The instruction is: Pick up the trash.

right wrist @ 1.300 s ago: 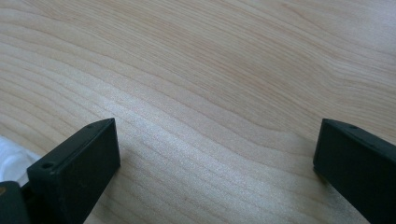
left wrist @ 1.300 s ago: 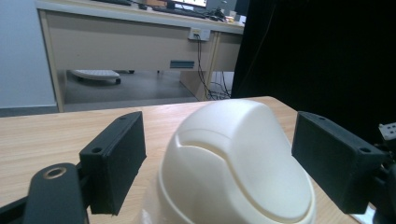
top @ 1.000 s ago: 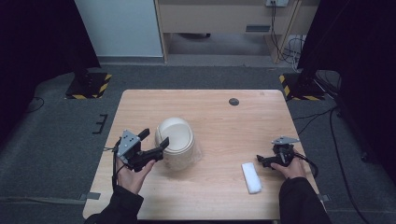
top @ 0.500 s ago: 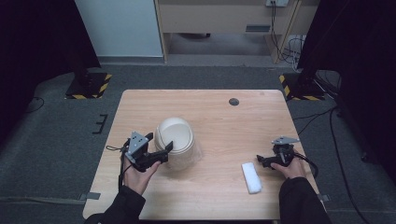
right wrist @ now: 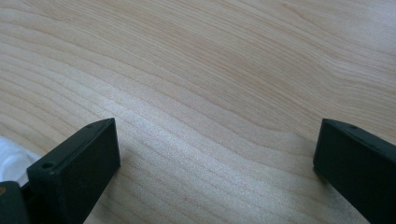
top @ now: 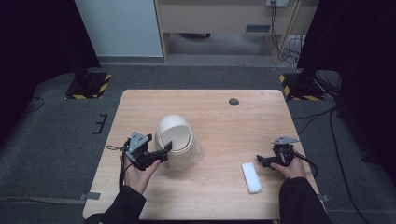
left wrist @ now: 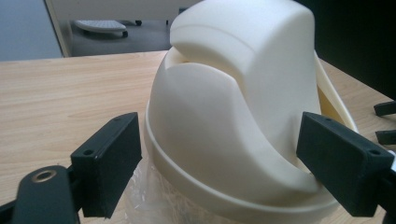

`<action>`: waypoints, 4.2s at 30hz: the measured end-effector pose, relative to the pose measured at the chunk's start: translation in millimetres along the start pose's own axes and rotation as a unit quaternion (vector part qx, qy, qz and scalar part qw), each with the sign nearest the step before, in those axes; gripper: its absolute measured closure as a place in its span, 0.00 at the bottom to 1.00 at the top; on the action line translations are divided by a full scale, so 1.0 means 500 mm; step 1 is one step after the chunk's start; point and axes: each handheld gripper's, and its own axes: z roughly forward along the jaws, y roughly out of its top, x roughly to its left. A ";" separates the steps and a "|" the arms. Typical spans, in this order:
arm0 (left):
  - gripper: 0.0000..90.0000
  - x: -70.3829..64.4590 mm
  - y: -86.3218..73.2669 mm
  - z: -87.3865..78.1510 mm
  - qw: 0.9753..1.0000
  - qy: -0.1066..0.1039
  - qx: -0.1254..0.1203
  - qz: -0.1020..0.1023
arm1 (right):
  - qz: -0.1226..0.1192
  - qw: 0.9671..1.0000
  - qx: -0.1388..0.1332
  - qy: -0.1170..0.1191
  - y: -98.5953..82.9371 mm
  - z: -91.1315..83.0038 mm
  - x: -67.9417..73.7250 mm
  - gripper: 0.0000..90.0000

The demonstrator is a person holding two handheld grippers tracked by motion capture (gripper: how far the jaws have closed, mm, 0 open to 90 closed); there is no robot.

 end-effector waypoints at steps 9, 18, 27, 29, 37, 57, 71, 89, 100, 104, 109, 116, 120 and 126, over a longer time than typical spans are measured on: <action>0.14 0.004 0.011 0.020 1.000 0.003 0.014 -0.003 | -0.001 1.000 0.000 0.000 0.000 0.000 0.000 0.01; 0.12 0.003 0.015 0.037 0.999 0.002 0.032 -0.007 | -0.001 1.000 0.000 0.000 0.000 0.000 0.000 0.01; 0.13 0.004 0.015 0.038 0.999 0.013 0.029 0.002 | -0.001 1.000 0.000 0.000 0.000 0.000 0.000 0.01; 0.14 0.005 0.015 0.038 1.000 0.015 0.027 0.002 | 0.000 1.000 0.000 0.000 0.000 0.000 0.000 0.01; 0.14 -0.003 0.013 0.023 1.000 0.007 0.015 0.010 | 0.004 1.000 -0.005 -0.004 -0.002 -0.002 -0.001 0.04; 0.13 0.017 -0.011 -0.078 0.998 0.001 -0.009 0.063 | 0.022 0.998 -0.059 -0.010 0.029 -0.053 -0.011 0.37; 0.16 0.103 -0.089 -0.054 0.994 0.027 0.093 0.047 | 0.014 0.996 -0.080 0.047 0.042 -0.071 0.017 0.48; 0.14 0.145 -0.131 0.009 0.980 0.030 0.190 0.052 | -0.008 0.985 -0.026 0.171 0.026 -0.049 0.071 0.62; 0.13 0.149 -0.139 0.015 0.975 0.033 0.213 0.053 | -0.030 0.984 0.025 0.174 0.015 -0.026 0.079 0.69; 0.13 0.150 -0.140 0.016 0.974 0.034 0.216 0.051 | -0.035 0.983 0.027 0.176 0.013 -0.025 0.081 0.74; 0.13 0.152 -0.144 0.017 0.971 0.035 0.229 0.052 | -0.040 0.983 0.028 0.177 0.012 -0.025 0.084 0.79; 0.13 0.156 -0.149 0.017 0.968 0.043 0.244 0.047 | -0.026 0.981 0.036 0.187 0.011 -0.026 0.089 0.94; 0.12 0.156 -0.149 0.018 0.967 0.042 0.247 0.047 | -0.011 0.980 0.039 0.193 0.012 -0.028 0.086 0.95; 0.11 0.157 -0.154 0.020 0.964 0.042 0.258 0.048 | 0.001 0.982 0.007 0.191 0.022 -0.038 0.078 0.95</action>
